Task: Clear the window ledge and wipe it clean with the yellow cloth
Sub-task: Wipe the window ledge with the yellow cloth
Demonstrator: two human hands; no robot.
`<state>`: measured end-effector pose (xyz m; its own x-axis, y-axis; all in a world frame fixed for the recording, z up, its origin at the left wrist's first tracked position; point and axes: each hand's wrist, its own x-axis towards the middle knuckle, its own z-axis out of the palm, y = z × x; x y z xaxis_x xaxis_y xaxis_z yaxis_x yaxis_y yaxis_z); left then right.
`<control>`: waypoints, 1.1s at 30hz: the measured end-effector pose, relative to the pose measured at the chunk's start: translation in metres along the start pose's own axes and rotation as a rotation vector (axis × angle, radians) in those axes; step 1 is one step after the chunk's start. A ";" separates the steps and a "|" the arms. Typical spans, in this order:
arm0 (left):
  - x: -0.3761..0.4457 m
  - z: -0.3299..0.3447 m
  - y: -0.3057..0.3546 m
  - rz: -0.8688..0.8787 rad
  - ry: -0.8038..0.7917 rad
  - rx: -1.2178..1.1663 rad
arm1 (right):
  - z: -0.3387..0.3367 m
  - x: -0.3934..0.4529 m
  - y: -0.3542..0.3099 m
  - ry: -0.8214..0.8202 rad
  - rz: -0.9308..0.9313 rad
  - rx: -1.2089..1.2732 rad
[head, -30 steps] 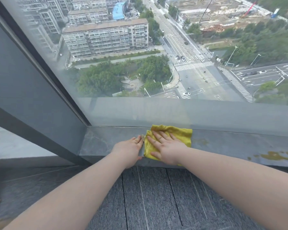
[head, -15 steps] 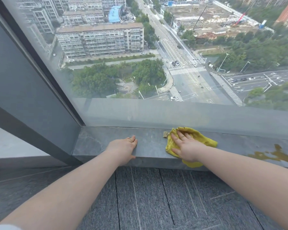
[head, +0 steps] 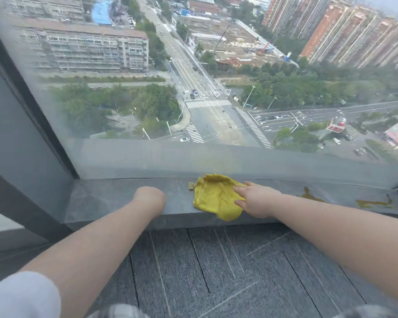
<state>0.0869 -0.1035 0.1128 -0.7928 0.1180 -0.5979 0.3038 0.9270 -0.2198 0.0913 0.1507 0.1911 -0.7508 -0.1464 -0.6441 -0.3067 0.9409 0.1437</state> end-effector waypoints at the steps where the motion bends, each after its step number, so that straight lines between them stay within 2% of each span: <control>1: 0.000 0.000 0.006 0.009 -0.005 0.013 | 0.003 -0.006 0.007 -0.003 0.010 -0.030; 4: 0.007 -0.003 0.027 0.036 -0.051 0.009 | 0.014 -0.008 0.025 0.002 0.002 -0.071; 7: 0.015 -0.012 0.040 0.043 0.046 -0.025 | 0.018 0.002 0.026 0.054 -0.028 0.022; 12: 0.028 -0.013 0.072 0.097 0.127 -0.175 | 0.045 0.049 0.030 0.063 -0.145 -0.024; 18: 0.025 -0.003 0.112 0.004 0.082 -0.251 | 0.088 0.088 0.026 0.197 -0.209 0.146; 22: 0.031 -0.019 0.126 -0.015 0.149 -0.199 | 0.095 0.095 0.046 0.243 -0.288 0.130; 28: 0.030 -0.025 0.128 -0.078 0.055 -0.141 | 0.101 0.089 0.105 0.208 -0.197 0.163; 33: 0.020 -0.023 0.119 -0.070 0.072 -0.138 | 0.121 0.069 0.174 0.150 -0.030 0.175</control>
<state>0.0951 0.0178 0.0922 -0.8468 0.0717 -0.5271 0.1750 0.9733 -0.1486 0.0566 0.3416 0.0806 -0.8254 -0.2066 -0.5254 -0.2341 0.9721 -0.0145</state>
